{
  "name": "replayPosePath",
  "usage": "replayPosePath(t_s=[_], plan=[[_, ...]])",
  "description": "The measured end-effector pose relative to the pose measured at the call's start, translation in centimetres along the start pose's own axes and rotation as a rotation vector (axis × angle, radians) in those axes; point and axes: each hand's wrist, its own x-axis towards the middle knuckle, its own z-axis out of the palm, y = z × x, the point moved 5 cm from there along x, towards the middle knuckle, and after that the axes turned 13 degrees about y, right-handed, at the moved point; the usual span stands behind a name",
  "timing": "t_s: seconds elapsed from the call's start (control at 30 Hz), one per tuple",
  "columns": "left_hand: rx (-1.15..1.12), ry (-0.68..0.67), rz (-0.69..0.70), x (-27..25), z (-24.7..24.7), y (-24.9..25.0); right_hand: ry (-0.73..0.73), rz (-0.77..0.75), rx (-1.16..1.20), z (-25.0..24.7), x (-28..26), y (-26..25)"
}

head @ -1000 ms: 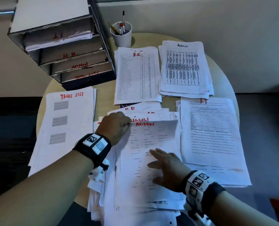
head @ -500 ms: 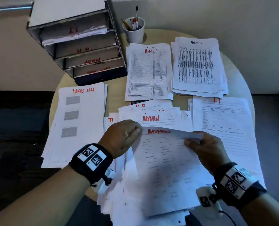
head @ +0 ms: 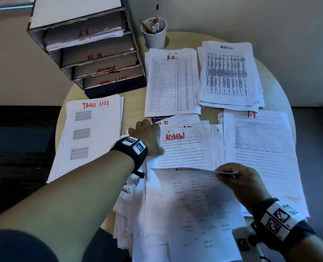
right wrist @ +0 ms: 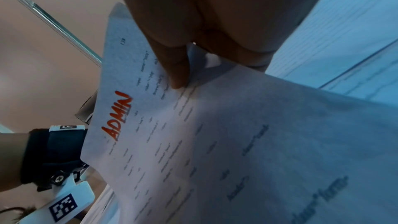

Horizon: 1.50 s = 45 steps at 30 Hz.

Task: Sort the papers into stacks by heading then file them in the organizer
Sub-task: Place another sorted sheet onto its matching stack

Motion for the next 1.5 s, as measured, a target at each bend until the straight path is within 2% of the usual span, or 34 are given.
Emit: replayPosePath(t_s=[0.4, 0.53, 0.7, 0.87, 0.97, 1.03, 1.1, 1.17, 1.23, 1.3, 1.33, 1.37, 1.4, 1.47, 1.5], plan=[[-0.101, -0.02, -0.079, -0.1, 0.7, -1.2, -0.027, 0.019, 0.059, 0.5, -0.1, 0.4], [-0.125, 0.0, -0.026, -0.1, 0.8, -1.0, -0.041, 0.017, 0.076, 0.7, -0.1, 0.6], [-0.089, -0.025, -0.004, 0.5, 0.5, 0.0, -0.113, -0.036, -0.045, 1.2, -0.3, 0.5], [-0.078, -0.034, -0.005, 0.4, 0.3, 0.2, -0.161, -0.003, -0.154, 1.7, -0.6, 0.7], [-0.242, 0.189, 0.068, -0.7, -1.4, 0.0, -0.101, -0.126, -0.144, 0.8, -0.7, 0.1], [-0.485, 0.309, 0.209, -2.7, -2.7, 0.2, 0.014, -0.142, -0.058, -0.2, -0.8, -0.3], [-0.741, 0.249, 0.282, -5.3, -3.8, 0.6, 0.106, -0.092, 0.041, -0.8, -0.6, -0.6], [-0.928, 0.077, 0.248, -7.7, -4.2, 0.9, 0.125, -0.082, 0.092, -1.0, -0.3, -1.0], [-1.064, -0.085, 0.156, -8.6, -4.3, 0.8, 0.091, -0.09, 0.137, -0.8, -0.1, -2.0], [-1.176, -0.116, -0.015, -7.6, -4.4, 0.0, 0.056, -0.092, 0.131, -0.5, 0.1, -2.5], [-1.163, -0.063, -0.084, -6.6, -4.5, -0.5, 0.054, -0.075, 0.132, -0.6, 0.1, -2.5], [-1.055, 0.012, -0.111, -5.1, -4.4, -1.1, 0.048, -0.052, 0.168, -0.7, 0.1, -2.6], [-0.85, 0.061, -0.074, -3.6, -4.3, -1.3, 0.038, -0.018, 0.206, -0.8, -0.1, -2.8], [-0.321, 0.002, 0.08, -1.3, -2.9, -1.0, -0.009, 0.014, 0.219, -0.8, -0.4, -3.3], [-0.134, -0.041, 0.115, -0.6, -2.2, -0.8, -0.022, 0.031, 0.23, -1.0, -0.5, -3.1]])
